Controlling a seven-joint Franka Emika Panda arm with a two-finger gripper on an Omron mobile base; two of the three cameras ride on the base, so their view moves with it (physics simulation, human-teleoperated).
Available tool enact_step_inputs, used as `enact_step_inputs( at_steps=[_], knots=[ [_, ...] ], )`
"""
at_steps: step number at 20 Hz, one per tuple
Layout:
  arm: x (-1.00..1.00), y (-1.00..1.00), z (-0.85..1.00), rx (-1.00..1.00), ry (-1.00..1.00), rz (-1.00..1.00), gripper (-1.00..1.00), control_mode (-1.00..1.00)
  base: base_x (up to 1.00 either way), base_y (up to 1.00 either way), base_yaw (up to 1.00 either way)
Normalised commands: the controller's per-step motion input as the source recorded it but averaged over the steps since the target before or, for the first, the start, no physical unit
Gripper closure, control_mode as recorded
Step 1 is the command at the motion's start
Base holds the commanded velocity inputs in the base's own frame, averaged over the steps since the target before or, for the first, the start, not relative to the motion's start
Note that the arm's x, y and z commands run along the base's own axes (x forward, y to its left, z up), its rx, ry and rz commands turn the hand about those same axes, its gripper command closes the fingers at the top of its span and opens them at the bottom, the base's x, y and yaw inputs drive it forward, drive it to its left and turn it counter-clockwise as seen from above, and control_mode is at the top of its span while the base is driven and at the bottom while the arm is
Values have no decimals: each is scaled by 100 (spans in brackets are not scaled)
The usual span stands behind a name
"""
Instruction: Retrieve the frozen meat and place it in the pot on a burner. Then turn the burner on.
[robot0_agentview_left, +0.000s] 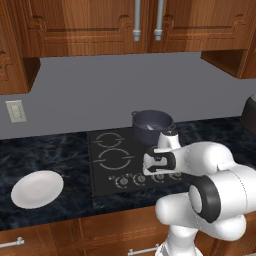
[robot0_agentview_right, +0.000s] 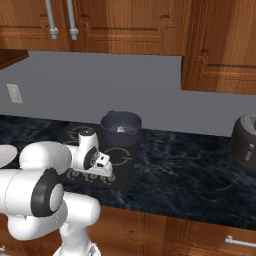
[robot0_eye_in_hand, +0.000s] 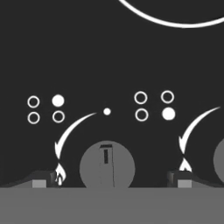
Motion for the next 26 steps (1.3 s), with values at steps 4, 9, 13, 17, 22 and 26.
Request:
enact_step_inputs(
  at_steps=[4, 9, 13, 17, 22, 26],
  knots=[
    [3, 0, -6, 0, -2, 0, -100, -100, 0, 0, 0],
    [2, 0, -13, -1, -5, 0, -100, -100, 0, 0, 0],
    [3, 0, -18, -1, -4, 0, -100, -100, 0, 0, 0],
    [0, 0, -22, -2, -2, 0, -100, -100, 0, 0, 0],
    [0, 0, -23, 0, 0, 0, -100, -100, 0, 0, 0],
    [0, 0, -31, 2, 0, 0, -100, -100, 0, 0, 0]
  ],
)
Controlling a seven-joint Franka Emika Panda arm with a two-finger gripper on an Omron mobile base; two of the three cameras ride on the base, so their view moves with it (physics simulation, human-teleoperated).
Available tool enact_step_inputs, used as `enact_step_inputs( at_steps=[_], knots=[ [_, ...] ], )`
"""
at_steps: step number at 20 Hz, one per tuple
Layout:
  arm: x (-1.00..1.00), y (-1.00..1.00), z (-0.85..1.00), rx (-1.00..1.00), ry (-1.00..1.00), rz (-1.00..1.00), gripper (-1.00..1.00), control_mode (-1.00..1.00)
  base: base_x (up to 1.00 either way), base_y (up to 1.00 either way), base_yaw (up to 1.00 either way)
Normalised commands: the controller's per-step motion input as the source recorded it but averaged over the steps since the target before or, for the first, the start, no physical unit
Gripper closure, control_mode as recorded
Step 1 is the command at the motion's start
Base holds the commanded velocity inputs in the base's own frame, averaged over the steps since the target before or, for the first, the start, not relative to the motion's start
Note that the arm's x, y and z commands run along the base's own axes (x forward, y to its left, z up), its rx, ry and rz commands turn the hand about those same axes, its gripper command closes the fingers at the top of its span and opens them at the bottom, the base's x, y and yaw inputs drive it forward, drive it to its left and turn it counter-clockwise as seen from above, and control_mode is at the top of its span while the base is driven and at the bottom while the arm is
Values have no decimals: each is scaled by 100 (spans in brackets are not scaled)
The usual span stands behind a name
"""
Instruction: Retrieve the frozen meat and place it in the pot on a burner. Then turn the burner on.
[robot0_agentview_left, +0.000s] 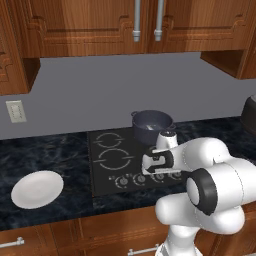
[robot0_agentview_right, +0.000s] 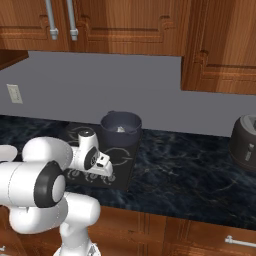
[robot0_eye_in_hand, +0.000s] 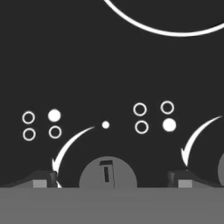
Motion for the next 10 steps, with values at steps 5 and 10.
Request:
enact_step_inputs(
  at_steps=[5, 10],
  knots=[
    [0, 0, -30, 2, -1, 0, 100, -100, 0, 0, 0],
    [-7, 0, -29, 2, -1, 0, 100, -100, 0, 0, 0]
  ],
)
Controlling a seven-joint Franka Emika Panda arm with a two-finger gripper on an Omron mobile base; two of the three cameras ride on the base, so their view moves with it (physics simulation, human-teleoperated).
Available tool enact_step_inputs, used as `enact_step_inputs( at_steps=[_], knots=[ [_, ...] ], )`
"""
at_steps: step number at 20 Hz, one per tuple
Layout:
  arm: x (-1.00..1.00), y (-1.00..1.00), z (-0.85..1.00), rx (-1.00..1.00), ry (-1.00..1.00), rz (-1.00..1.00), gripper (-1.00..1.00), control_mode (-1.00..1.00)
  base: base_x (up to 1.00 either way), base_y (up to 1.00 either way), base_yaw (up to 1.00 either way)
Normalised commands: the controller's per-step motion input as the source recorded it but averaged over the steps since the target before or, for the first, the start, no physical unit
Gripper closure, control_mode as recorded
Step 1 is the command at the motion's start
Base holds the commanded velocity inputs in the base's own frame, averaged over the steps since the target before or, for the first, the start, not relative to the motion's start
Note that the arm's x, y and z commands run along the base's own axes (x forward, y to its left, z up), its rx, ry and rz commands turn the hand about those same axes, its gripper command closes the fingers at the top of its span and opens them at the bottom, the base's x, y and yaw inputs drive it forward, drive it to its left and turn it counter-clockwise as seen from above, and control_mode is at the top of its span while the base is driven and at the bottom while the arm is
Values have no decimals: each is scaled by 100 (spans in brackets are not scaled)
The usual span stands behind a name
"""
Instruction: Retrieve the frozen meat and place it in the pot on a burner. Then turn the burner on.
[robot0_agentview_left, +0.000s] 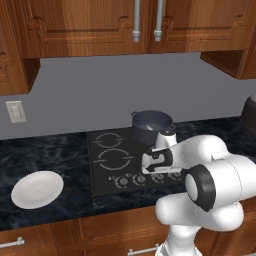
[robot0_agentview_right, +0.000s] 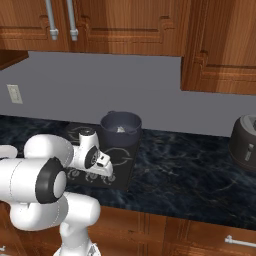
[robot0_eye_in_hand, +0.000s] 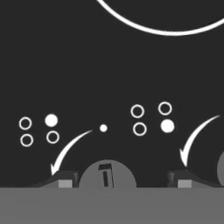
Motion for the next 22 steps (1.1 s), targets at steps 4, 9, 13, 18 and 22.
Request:
enact_step_inputs(
  at_steps=[4, 9, 13, 18, 22],
  knots=[
    [-20, 6, -28, 0, 0, 0, 100, -100, 0, 0, 0],
    [-30, 26, -44, -6, 0, 0, 100, -100, 0, 0, 0],
    [-30, 15, -48, -5, 0, 0, 100, -100, 0, 0, 0],
    [-29, -1, -59, 0, 0, 0, 100, -100, 0, 0, 0],
    [-34, -6, -61, 0, 0, 0, 100, -100, 0, 0, 0]
  ],
)
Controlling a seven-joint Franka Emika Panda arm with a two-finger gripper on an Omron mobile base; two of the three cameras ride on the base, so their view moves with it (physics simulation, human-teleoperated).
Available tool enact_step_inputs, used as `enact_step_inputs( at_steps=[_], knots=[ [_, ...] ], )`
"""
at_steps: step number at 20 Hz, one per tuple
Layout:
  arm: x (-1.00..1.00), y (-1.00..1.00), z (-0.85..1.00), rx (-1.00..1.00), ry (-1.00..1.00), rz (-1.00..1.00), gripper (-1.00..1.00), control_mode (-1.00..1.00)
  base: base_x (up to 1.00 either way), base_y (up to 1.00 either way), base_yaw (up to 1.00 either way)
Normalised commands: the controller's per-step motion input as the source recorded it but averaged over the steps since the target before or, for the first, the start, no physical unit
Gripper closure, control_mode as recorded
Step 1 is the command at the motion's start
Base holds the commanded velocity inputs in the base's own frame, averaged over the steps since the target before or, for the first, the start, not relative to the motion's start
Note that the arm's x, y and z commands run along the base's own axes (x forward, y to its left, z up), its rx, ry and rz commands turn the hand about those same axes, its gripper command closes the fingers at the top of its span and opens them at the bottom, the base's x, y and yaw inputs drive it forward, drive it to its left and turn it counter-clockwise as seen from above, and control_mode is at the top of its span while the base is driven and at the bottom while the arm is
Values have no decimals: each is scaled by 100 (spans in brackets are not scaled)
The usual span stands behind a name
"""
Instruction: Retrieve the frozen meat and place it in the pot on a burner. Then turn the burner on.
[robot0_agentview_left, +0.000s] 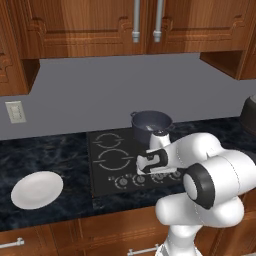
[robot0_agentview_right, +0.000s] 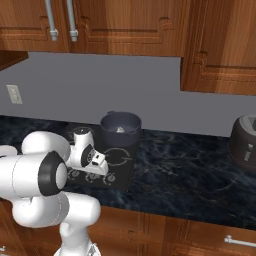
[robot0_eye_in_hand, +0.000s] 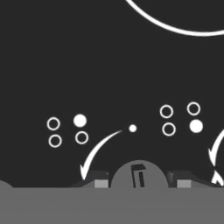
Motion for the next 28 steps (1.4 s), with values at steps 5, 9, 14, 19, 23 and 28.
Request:
enact_step_inputs(
  at_steps=[5, 9, 14, 19, 23, 28],
  knots=[
    [-37, -6, -59, 0, -1, 17, 100, -100, 0, 0, 0],
    [-51, -19, -66, 0, -8, 35, 100, -100, 0, 0, 0],
    [-58, -20, -70, 0, -12, 37, 100, -100, 0, 0, 0],
    [-44, -11, -69, 0, -2, 42, 100, -100, 0, 0, 0],
    [-33, -5, -65, 0, 0, 45, 100, -100, 0, 0, 0],
    [-29, 0, -67, 0, 0, 45, 100, -100, 0, 0, 0]
  ],
)
